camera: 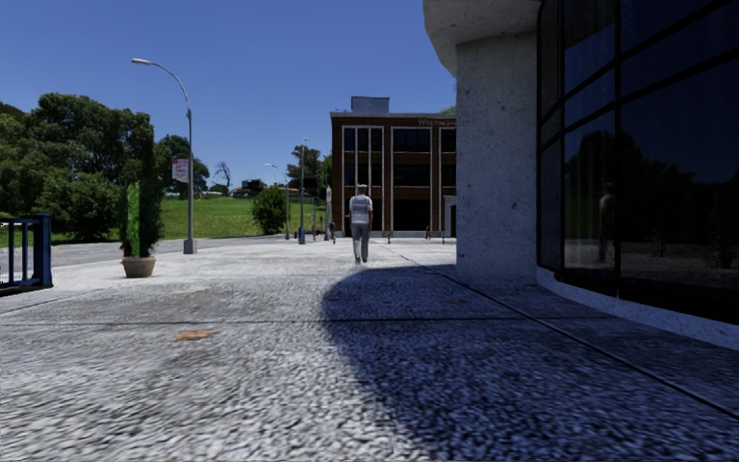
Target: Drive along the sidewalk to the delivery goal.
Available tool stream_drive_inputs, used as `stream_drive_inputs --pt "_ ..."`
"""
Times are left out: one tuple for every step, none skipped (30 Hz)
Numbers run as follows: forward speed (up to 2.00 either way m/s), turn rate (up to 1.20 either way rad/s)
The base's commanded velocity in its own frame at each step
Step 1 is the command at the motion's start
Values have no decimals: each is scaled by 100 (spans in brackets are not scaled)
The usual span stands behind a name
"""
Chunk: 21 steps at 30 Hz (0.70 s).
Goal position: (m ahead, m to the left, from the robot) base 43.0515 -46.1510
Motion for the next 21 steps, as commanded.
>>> stream_drive_inputs --pt "200 0" --pt "200 0" --pt "200 0" --pt "200 0" --pt "200 0" --pt "200 0" --pt "200 0" --pt "200 0" --pt "200 0" --pt "200 0" --pt "200 0" --pt "200 0" --pt "200 0" --pt "200 0" --pt "200 0" --pt "200 0" --pt "200 0" --pt "200 0" --pt "200 0" --pt "200 0" --pt "200 0"
